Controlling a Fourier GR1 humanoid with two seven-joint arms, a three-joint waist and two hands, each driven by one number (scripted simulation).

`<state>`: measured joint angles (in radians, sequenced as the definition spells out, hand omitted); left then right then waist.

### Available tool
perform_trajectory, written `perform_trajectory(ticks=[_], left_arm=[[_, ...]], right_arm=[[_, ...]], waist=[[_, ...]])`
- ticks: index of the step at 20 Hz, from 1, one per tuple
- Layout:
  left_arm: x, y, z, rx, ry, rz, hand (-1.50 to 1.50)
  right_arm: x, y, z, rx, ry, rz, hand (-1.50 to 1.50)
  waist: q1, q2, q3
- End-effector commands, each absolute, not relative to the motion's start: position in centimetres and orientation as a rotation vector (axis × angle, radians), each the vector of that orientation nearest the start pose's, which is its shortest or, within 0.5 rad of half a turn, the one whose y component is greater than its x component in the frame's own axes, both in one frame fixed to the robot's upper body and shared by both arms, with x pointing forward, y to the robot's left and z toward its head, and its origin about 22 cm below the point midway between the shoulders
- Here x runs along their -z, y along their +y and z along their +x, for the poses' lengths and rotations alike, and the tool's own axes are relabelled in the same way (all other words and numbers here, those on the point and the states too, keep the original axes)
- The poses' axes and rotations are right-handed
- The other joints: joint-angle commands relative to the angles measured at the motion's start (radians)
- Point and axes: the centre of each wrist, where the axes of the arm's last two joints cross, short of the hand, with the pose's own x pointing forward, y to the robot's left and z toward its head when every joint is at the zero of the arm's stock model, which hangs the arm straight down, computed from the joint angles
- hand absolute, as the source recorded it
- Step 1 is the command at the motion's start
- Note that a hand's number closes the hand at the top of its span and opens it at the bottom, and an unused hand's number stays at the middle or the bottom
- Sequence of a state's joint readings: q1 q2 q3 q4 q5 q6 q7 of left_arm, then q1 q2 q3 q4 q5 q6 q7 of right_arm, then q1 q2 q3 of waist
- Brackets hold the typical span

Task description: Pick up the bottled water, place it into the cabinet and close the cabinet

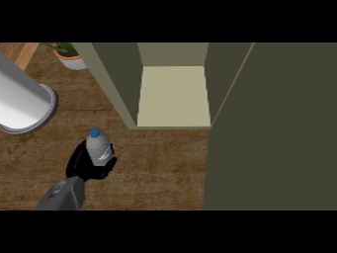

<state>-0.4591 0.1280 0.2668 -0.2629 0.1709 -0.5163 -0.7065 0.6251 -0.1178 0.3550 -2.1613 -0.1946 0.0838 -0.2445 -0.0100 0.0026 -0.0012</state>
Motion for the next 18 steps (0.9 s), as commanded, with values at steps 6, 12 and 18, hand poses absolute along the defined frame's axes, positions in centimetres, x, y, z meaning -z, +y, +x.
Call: perform_trajectory(ticks=[6, 12, 18], left_arm=[[15.4, 31.0, 24.7, -0.401, -1.565, -0.409, 1.50], [14.8, 31.6, 24.7, -0.436, -1.557, -0.486, 1.50], [13.6, 30.4, 25.1, -0.385, -1.547, -0.527, 1.50]], right_arm=[[-4.8, -19.7, 8.8, 0.069, -1.795, 0.329, -1.50], [-4.3, -20.1, 9.6, 0.066, -1.811, 0.340, -1.50], [-5.6, -20.7, 9.7, 0.055, -1.799, 0.332, -1.50]], waist=[[-0.001, -0.002, 0.000], [0.007, -0.005, 0.001], [0.015, -0.007, 0.002]])
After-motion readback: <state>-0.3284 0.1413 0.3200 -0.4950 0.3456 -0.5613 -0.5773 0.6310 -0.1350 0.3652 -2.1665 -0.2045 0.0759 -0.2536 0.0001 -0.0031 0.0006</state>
